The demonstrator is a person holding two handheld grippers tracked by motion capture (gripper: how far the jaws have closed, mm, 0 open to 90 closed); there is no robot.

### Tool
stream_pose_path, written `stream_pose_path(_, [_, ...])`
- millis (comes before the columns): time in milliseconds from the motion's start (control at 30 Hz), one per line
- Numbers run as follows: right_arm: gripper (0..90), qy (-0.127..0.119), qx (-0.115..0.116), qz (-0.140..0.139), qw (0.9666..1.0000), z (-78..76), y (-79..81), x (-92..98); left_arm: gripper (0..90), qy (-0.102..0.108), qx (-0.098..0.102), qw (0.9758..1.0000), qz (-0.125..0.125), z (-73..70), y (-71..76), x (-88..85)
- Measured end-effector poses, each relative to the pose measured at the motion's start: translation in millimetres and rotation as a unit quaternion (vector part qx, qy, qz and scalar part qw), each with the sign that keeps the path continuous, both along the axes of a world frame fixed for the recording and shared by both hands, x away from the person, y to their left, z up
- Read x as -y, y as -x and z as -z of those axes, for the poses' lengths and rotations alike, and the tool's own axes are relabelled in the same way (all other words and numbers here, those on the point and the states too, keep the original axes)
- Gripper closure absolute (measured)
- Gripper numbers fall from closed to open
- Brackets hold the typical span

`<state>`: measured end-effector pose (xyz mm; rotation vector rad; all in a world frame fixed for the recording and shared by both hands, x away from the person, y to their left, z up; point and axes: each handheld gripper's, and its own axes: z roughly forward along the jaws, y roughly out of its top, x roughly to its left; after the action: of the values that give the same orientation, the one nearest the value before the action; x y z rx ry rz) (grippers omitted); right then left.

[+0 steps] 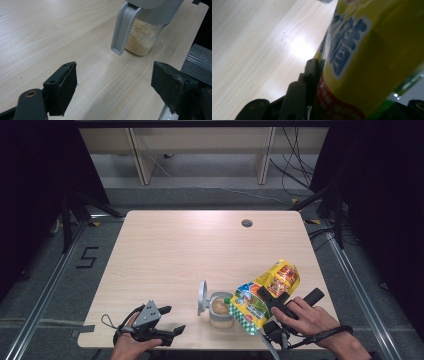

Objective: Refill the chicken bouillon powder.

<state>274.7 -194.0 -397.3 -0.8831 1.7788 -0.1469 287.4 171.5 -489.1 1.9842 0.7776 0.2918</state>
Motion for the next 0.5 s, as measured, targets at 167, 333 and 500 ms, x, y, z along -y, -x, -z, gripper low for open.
stream_pose_path(167, [71.1,-0.031,-0.016,0.026,0.999,6.2,3.9,4.4,20.2,-0.001,-0.003,1.0,0.003,-0.2,-0.3,-0.1])
stream_pose_path(333, [71.5,-0.078,-0.032,0.033,0.996,9.5,5.2,8.6,20.2,0.001,-0.001,1.0,0.0,0.1,0.0,0.0])
stream_pose_path(500, [72.0,-0.088,-0.044,0.026,0.9949,12.1,6.4,8.8,20.2,0.0,0.0,1.0,0.0,-0.1,0.0,0.0])
